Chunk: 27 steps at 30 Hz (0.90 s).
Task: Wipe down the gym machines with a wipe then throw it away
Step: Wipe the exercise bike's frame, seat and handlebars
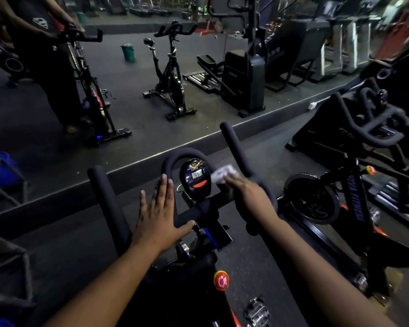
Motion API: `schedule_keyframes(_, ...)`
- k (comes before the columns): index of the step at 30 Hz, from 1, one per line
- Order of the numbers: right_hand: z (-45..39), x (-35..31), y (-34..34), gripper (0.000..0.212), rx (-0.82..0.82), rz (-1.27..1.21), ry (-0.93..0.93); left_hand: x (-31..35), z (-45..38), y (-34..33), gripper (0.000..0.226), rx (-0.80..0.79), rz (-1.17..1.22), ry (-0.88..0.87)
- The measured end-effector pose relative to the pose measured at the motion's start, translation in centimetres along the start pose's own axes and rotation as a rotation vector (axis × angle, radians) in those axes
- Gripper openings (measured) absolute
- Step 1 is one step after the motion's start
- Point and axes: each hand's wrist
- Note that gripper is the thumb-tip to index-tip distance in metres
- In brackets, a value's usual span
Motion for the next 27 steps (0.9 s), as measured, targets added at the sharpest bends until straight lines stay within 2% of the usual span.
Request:
schedule_keyframes(1,-0.4,0.3,-0.3,0.06,0.052,0.002,-0.054,-0.1,0.0,0.1,0.125,-0.004,0.007,-0.003)
schedule_keyframes(3,-0.9,0.0,-1.5,0.059,-0.023,0.04,-0.14,-0.1,-0.1,0.3,0.125,-0.022,0.025,-0.008)
schedule_keyframes(5,-0.4,-1.7,-3.4,0.066,-0.119,-0.018,-0.234,-0.2,-0.1,0.4,0.124,-0.036,0.046,-0.021)
schedule_keyframes(8,1.3,-5.2,-4.9,0.066,-0.078,-0.148,-0.317,-0.3,0.0,0.1,0.126,0.001,0.068,-0.048)
schedule_keyframes(12,3.2,-6.8,-6.9,0.079,-0.034,-0.222,-0.253,-0.6,-0.1,0.0,0.125,-0.021,0.07,-0.072)
schedule_keyframes(13,3.6,-6.7,-6.7,0.075,-0.03,-0.245,-0.263,-0.6,-0.2,-0.1,0.125,-0.016,0.073,-0.075)
schedule_keyframes(15,5.1,-6.7,-5.2,0.052,-0.027,-0.277,-0.276,-0.7,-0.2,-0.1,0.125,-0.013,0.085,-0.092)
schedule_keyframes(17,6.6,-7.3,-3.5,0.041,0.091,-0.271,-0.235,-0.9,0.0,-0.2,0.124,0.007,0.103,-0.124)
schedule_keyframes(20,8.9,-5.9,-2.7,0.04,0.302,-0.338,-0.174,-0.8,0.5,0.0,0.115,0.075,0.12,-0.196)
schedule_keyframes(23,10.8,-3.2,-1.9,0.04,0.397,-0.184,-0.288,-0.4,1.0,0.0,0.103,0.177,0.121,-0.326)
schedule_keyframes(25,11.7,-1.7,-1.7,0.047,0.355,-0.081,-0.293,0.2,1.2,-0.2,0.099,0.208,0.116,-0.411)
schedule_keyframes(27,11.9,-0.6,-2.3,0.05,0.229,-0.029,-0.266,1.5,1.4,-0.3,0.099,0.203,0.127,-0.476)
Point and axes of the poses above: each hand's wrist, its own z-axis away from the middle knuckle, its own y-axis out of the back of the hand, x = y × z, and after that the axes turned 1 degree about -x, right-handed
